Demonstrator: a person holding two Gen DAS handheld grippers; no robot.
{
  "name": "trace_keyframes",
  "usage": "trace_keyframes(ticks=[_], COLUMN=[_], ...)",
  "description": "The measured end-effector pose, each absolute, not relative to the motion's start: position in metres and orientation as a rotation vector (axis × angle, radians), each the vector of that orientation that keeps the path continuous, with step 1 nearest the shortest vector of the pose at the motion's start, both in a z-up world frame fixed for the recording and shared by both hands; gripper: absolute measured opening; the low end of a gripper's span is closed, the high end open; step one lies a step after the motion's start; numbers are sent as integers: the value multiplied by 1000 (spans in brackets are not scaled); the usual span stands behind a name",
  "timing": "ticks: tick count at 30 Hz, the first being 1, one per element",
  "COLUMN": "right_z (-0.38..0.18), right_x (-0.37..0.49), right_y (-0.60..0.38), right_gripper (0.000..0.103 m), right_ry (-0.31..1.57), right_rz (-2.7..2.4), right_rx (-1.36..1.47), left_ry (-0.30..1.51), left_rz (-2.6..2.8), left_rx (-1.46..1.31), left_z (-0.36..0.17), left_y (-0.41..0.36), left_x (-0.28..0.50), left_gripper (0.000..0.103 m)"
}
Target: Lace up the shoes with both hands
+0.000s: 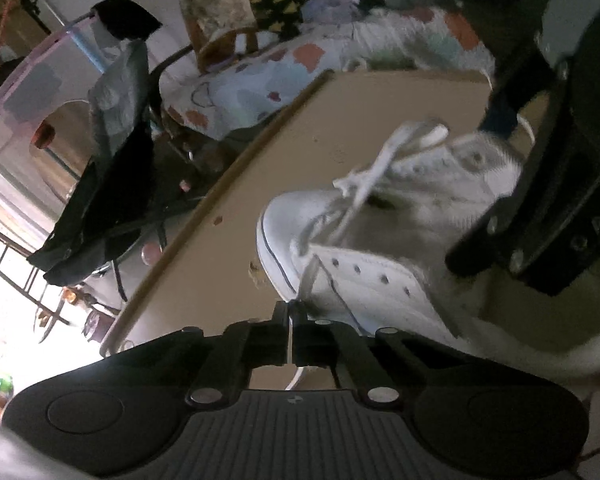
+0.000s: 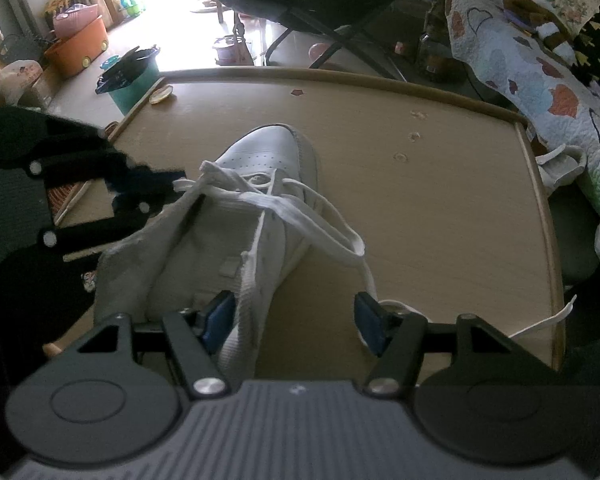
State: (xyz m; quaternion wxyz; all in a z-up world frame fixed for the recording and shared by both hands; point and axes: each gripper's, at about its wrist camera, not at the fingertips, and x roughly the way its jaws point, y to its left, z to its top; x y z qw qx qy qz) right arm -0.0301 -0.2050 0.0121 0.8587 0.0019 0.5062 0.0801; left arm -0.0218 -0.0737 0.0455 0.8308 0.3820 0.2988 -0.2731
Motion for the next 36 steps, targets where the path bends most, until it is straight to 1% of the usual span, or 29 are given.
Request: trace_keyframes(ticks=[14, 23, 27, 28, 29, 30, 33, 36], right_z=[11, 11, 12, 12, 12, 13, 13, 13], right_x=[-31, -31, -31, -31, -31, -31, -31, -31], right_y=[-208, -209, -206, -205, -205, -206, -206, -205], right_gripper=[66, 66, 66, 66, 66, 66, 66, 66], right_ry=[1061, 1061, 1062, 1062, 1062, 1062, 1063, 1062], right_rz=[168, 167, 165, 165, 165, 165, 165, 165], right_rx=[0, -4, -4, -4, -4, -3, 1, 1], left_ry=[770, 868, 882, 892, 903, 917, 997, 1089], left_rz=[-503, -426, -435, -435, -434, -431, -417, -325], left_rx=[596, 457, 356, 337, 315, 274, 26, -348], left_z=[43, 26, 30, 30, 30, 31, 31, 22], left_y=[-59, -35, -21, -19, -17, -14, 2, 29], left_x=[-14, -2, 2, 3, 4, 4, 10, 14], left_gripper=[0, 0, 0, 1, 8, 13, 13, 15])
